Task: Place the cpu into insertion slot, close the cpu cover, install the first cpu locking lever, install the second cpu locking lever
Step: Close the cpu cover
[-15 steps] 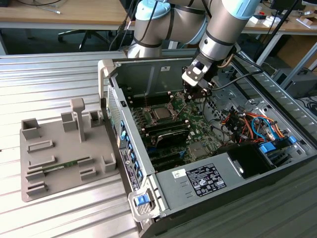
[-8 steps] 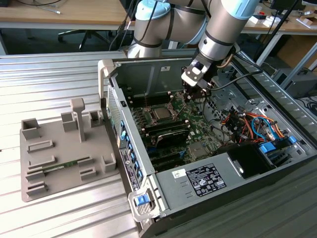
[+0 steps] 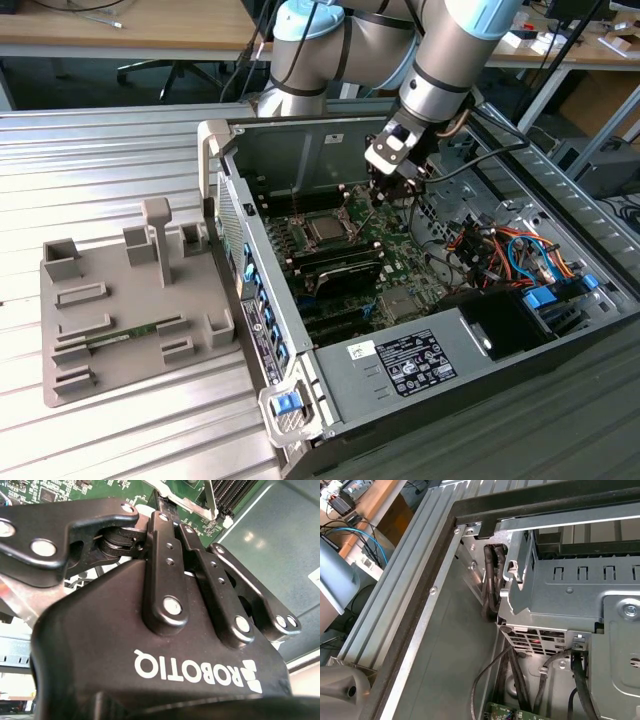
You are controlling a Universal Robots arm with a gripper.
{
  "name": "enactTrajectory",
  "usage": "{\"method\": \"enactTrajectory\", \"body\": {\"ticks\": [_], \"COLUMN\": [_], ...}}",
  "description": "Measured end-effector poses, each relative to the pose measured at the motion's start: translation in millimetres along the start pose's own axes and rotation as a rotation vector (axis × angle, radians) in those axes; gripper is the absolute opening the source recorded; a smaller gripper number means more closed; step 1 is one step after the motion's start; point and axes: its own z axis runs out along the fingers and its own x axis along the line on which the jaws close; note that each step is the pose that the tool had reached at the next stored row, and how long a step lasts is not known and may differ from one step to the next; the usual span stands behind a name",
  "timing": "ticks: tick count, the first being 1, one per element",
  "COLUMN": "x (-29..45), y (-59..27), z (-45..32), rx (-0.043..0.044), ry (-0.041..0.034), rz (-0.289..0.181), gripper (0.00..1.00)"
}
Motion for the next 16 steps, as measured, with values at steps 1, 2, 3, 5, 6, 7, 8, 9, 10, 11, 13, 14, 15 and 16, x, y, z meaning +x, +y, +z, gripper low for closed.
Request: {"method": "enactTrajectory", "body": {"ticks": [1, 2, 3, 5, 6, 7, 8, 9, 10, 11, 13, 14, 15, 16], "x": [0.0, 0.0, 0.1, 0.1, 0.1, 0.2, 0.2, 0.2, 0.2, 0.2, 0.3, 0.3, 0.3, 0.4], "y": [-0.2, -0.4, -0.6, -1.2, -1.3, -1.6, -1.8, -2.0, -2.2, -2.5, -2.9, -3.2, -3.4, -3.5], "z": [0.0, 0.1, 0.1, 0.2, 0.2, 0.3, 0.3, 0.4, 0.4, 0.5, 0.6, 0.6, 0.7, 0.7], "rx": [0.0000, 0.0000, 0.0000, 0.0000, 0.0000, 0.0000, 0.0000, 0.0000, 0.0000, 0.0000, 0.0000, 0.0000, 0.0000, 0.0000], "ry": [0.0000, 0.0000, 0.0000, -0.0001, -0.0001, -0.0001, -0.0001, -0.0001, -0.0001, -0.0001, -0.0001, -0.0001, -0.0001, 0.0000], "rz": [0.000, 0.000, 0.000, 0.000, 0.000, 0.000, 0.000, 0.000, 0.000, 0.000, 0.000, 0.000, 0.000, 0.000], "gripper": [0.10, 0.10, 0.10, 0.10, 0.10, 0.10, 0.10, 0.10, 0.10, 0.10, 0.10, 0.10, 0.10, 0.10]}}
